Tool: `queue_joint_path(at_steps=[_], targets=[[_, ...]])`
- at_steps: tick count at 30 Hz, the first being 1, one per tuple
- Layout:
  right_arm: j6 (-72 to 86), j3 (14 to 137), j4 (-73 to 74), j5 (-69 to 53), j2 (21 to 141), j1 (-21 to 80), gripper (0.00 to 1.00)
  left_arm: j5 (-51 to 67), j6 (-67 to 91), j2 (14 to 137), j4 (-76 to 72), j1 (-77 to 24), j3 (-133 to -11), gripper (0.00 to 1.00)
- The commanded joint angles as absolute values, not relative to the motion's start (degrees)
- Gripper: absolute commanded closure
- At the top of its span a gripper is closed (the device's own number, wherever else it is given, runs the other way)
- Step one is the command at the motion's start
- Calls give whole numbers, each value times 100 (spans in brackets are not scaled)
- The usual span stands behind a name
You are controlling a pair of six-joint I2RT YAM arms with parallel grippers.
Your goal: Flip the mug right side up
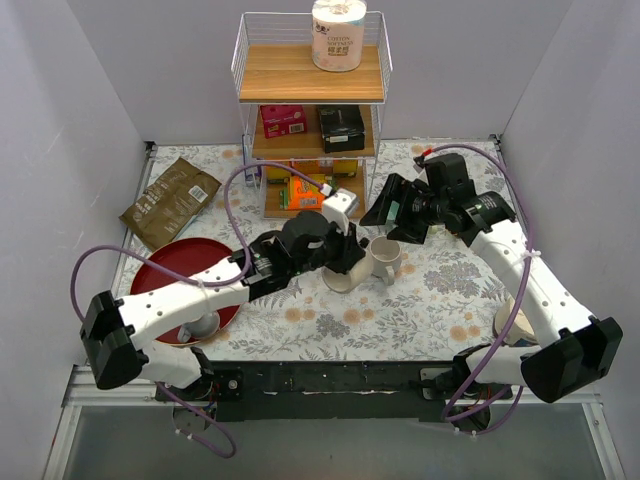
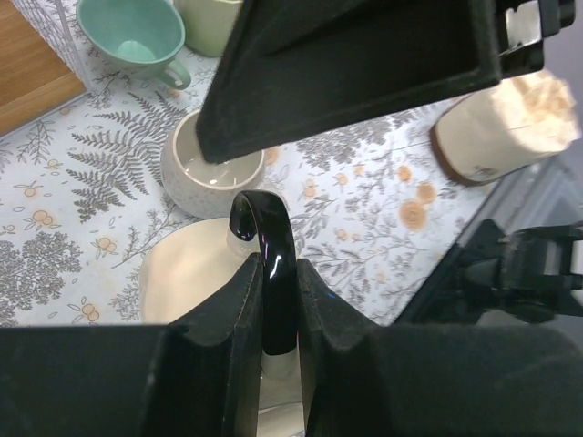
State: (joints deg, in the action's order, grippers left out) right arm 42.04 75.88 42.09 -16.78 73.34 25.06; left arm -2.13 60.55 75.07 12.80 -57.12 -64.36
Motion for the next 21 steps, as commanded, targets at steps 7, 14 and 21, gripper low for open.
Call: queue_joint_path(at_steps=[7,14,21], targets=[[5291,7224,4525,-1635,7242,2531,24,-2723,4808,7796,-191,-6819,-6662,100],[5475,7251,4684,-1713,7356,2531,34,-3330,4351,8121,-474,-7154,-6741,100],[5502,7251,4711,-1705,7357,2531,41,-3910,3938,8464,-668,-7348,-6794,100]])
